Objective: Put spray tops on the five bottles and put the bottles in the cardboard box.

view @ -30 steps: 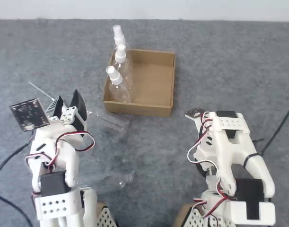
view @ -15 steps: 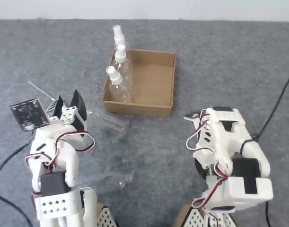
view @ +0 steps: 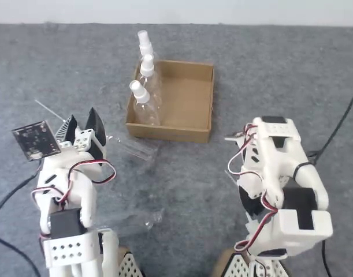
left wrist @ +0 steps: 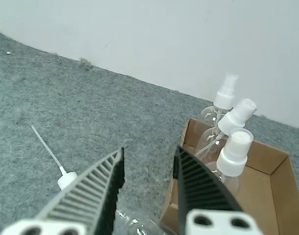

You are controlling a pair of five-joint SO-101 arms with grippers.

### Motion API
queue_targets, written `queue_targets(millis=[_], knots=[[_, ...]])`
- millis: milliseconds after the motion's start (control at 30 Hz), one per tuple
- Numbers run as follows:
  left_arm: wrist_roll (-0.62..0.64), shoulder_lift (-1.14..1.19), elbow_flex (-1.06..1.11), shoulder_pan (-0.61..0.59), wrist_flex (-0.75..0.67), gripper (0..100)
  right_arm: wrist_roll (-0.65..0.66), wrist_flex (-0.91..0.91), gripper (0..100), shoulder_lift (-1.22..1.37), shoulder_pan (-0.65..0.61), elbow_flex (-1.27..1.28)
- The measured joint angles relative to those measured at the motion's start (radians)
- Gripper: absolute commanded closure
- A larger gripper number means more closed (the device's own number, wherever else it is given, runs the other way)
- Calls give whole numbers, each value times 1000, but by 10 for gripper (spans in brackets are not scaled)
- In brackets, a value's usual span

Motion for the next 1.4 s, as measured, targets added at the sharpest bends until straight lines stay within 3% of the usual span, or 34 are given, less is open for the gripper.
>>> queue_targets(millis=[200, 367, 567, 933, 1100, 1200, 1400], knots=[[0, 0, 0, 0, -6, 841, -2, 61, 972, -149, -95, -6], [0, 0, 0, 0, -6, 841, -2, 63, 857, -175, -166, -5], [0, 0, 0, 0, -6, 841, -2, 12, 909, -150, -180, 43], [0, 0, 0, 0, -6, 841, -2, -193, 915, 94, -178, 83], [0, 0, 0, 0, -6, 841, -2, -212, 921, 110, -176, 81], [0, 0, 0, 0, -6, 841, -2, -213, 993, 110, -175, 81], [0, 0, 0, 0, -6, 841, -2, -230, 992, 112, -175, 81]])
